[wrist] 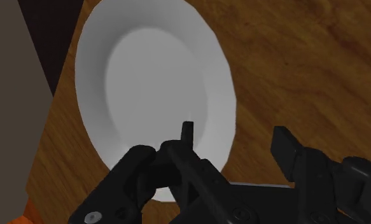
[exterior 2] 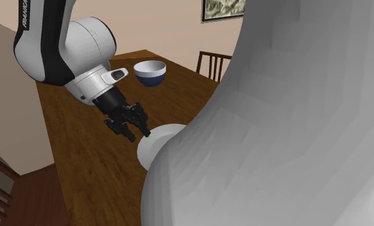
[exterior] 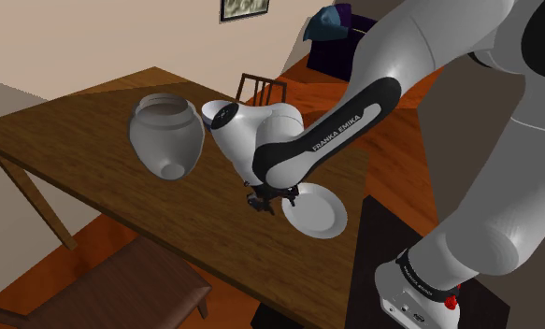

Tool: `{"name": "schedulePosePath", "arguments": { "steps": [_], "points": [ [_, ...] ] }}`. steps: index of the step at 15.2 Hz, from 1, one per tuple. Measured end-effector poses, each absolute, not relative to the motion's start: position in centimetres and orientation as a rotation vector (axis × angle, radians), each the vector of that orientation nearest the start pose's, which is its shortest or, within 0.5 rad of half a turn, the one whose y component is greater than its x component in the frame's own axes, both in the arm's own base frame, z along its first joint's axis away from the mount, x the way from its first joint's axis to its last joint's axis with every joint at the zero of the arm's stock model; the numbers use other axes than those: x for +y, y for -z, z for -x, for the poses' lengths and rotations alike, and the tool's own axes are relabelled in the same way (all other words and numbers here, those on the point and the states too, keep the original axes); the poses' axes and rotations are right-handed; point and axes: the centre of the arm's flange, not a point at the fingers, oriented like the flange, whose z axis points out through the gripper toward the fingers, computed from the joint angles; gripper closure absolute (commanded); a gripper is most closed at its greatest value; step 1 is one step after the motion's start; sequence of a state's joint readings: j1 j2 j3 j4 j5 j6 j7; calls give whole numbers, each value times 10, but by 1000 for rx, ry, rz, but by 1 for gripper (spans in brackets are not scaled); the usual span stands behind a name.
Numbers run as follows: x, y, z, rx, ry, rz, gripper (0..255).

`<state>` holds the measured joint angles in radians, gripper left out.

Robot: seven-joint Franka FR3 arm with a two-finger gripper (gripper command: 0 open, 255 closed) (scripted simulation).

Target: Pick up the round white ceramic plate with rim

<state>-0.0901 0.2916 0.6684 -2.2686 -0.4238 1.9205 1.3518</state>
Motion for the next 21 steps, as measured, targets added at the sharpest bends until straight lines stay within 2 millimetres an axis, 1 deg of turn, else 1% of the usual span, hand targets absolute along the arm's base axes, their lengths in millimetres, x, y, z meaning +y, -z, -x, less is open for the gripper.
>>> {"name": "schedulePosePath", "arguments": {
  "steps": [9, 10, 21],
  "points": [
    [239, -226, -403, -617, 229, -2517, 255],
    [239, -228, -403, -617, 230, -2517, 255],
    [240, -282, -404, -617, 230, -2517, 255]
  ]
}}
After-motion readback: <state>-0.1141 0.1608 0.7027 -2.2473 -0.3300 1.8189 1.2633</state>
